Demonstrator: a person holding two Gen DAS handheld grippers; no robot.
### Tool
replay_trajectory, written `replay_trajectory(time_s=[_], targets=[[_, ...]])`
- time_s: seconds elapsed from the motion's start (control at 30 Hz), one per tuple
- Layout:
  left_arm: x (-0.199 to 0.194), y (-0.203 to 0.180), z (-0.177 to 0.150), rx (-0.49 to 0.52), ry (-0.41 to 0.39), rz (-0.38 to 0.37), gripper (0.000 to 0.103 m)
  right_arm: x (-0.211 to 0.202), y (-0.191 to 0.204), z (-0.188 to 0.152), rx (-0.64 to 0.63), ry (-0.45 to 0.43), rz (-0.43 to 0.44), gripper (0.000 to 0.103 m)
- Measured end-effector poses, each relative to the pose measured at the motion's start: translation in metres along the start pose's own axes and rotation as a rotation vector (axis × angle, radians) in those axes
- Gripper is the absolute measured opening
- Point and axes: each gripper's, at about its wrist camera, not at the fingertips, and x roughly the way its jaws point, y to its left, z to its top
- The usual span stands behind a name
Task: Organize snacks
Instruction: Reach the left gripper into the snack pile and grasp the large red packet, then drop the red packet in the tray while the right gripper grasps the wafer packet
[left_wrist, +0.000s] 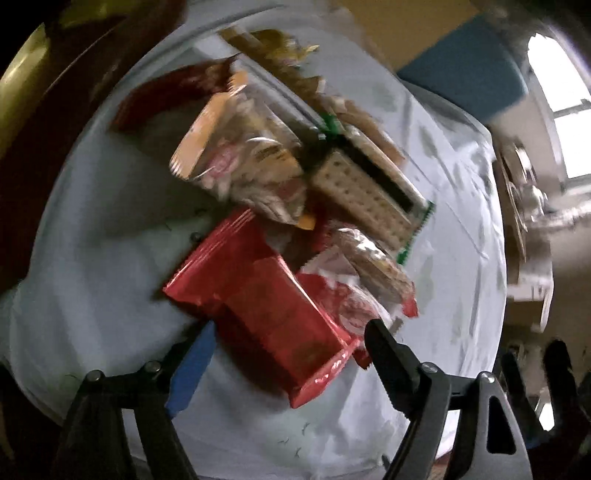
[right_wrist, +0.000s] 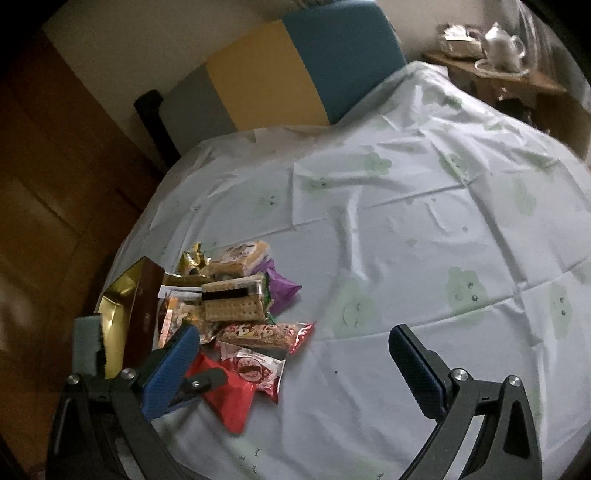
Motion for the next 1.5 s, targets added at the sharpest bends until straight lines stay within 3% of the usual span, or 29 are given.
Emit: replay_trajectory(time_s=[0.13,0.23,0.27,0.33,0.53,0.67,0.73,0.77,0.8,0.9,1.1,1.27,1.4,1.43,1.5], targets=[[0.005,-0.014,0.001,0.058,0.006,0.074,0.083,-0.006,-0.007,0.001,0.024,-0.043,-0.051,0.103],[0.006,-0.019,0.000,0.120,-0.005,0.129,0.065,-0.008,-0.019,0.003,0.077,-0.054,-0.086,0.103],[0.006,-0.020,-0.001,0.144,0.000,0.104,0.056,-0.008,-0.023,0.003,0.092,-0.052,-0.099,0.103],[-0.001,-0.018,-0.004,0.202,0.012,0.077,0.051,-0.008,-0.028,0.003,0.110,-0.049,-0.113,0.103],[-0.032,0.002,-0.024,0.448,-0.060,0.079,0.043,0.009,-0.025,0.004,0.090,0.044,-0.058,0.103],[-0.047,0.020,-0.039,0.609,-0.065,0.116,0.043,0.025,0.008,-0.003,-0.088,0.133,-0.028,0.098],[-0.053,0.032,-0.045,0.661,-0.068,0.127,0.043,0.034,0.024,-0.009,-0.179,0.179,-0.016,0.084],[-0.056,0.038,-0.048,0.681,-0.071,0.134,0.043,0.040,0.031,-0.014,-0.221,0.215,-0.004,0.069],[-0.058,0.042,-0.050,0.700,-0.083,0.144,0.043,0.045,0.038,-0.019,-0.263,0.245,-0.003,0.061],[-0.060,0.054,-0.054,0.747,-0.108,0.148,0.043,0.062,0.061,-0.035,-0.408,0.319,-0.030,0.061],[-0.067,0.082,-0.051,0.682,-0.092,0.078,0.049,0.098,0.103,-0.061,-0.734,0.410,-0.103,0.061],[-0.082,0.102,-0.052,0.657,-0.088,0.037,0.049,0.126,0.110,-0.062,-0.868,0.442,-0.146,0.061],[-0.082,0.100,-0.058,0.683,-0.104,0.033,0.043,0.132,0.109,-0.054,-0.886,0.465,-0.120,0.060],[-0.081,0.096,-0.059,0.693,-0.109,0.035,0.042,0.135,0.109,-0.052,-0.886,0.471,-0.113,0.057],[-0.082,0.087,-0.064,0.727,-0.127,0.024,0.040,0.134,0.108,-0.048,-0.871,0.473,-0.089,0.039]])
